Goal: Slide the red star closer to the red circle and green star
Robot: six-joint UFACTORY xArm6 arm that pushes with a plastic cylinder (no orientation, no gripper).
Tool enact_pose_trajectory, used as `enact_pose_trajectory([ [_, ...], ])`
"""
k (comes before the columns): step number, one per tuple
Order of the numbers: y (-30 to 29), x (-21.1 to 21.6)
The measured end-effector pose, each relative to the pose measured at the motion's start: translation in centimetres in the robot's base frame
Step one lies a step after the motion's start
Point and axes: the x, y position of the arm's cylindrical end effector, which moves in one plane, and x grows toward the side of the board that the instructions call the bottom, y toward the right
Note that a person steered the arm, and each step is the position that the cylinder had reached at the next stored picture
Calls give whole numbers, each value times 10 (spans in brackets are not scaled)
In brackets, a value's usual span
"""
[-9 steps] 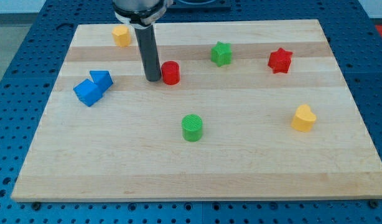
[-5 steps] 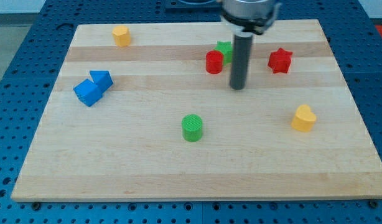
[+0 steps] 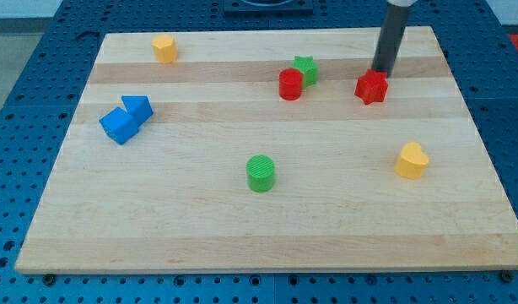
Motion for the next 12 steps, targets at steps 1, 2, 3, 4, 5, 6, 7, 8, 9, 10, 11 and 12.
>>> enact_pose_trajectory([
  [1, 62, -14],
  [2, 110, 1],
  [3, 106, 29],
  [4, 73, 40],
  [5, 51, 61],
  [6, 44, 64],
  [7, 8, 62],
  [8, -26, 54],
  [9, -38, 40],
  [10, -21, 40],
  [11, -30, 39],
  [12, -57, 39],
])
